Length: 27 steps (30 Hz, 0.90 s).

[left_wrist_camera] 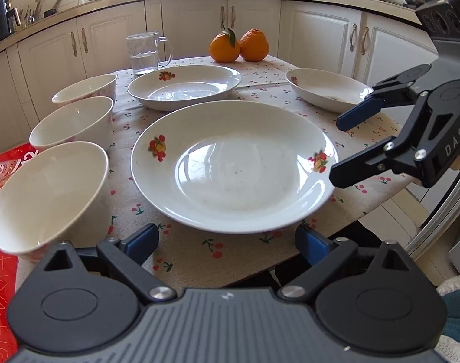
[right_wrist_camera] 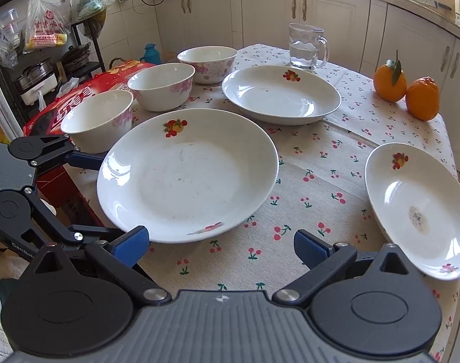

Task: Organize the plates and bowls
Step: 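Grasp the rim of the large white plate with the right gripper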

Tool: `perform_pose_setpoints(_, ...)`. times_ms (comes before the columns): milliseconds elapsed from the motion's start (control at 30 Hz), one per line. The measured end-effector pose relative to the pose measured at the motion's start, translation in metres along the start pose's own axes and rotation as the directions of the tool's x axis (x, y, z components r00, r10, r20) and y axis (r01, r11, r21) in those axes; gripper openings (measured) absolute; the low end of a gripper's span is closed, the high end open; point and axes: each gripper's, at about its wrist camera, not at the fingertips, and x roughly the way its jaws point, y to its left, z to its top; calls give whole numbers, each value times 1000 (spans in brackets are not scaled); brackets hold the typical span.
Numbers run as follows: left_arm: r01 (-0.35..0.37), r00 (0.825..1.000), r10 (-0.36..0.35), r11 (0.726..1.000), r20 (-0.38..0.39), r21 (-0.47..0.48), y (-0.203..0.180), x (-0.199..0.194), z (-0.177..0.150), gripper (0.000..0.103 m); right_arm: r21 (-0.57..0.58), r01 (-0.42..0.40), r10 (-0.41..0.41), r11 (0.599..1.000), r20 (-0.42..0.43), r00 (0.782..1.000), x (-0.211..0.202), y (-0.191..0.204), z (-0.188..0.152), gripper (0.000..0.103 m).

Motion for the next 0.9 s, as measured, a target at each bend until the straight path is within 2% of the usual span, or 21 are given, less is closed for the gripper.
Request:
perform_pose_setpoints(433,-2,1000,1,1000,-7,-18,0,5,5,99,62,-132,136,989,-71,988,38,-17,13,103)
perform_pose_setpoints(667,3,1000,-4,1000,-21,-18,0,6,7,101,51,-149,153,988,-89,984,39,-19,16,103)
perform_pose_setpoints(900,7,1000,-8,1000,-20,-12,0,7,9,99,55,-182,187,982,-103,977,39,-23,23,103)
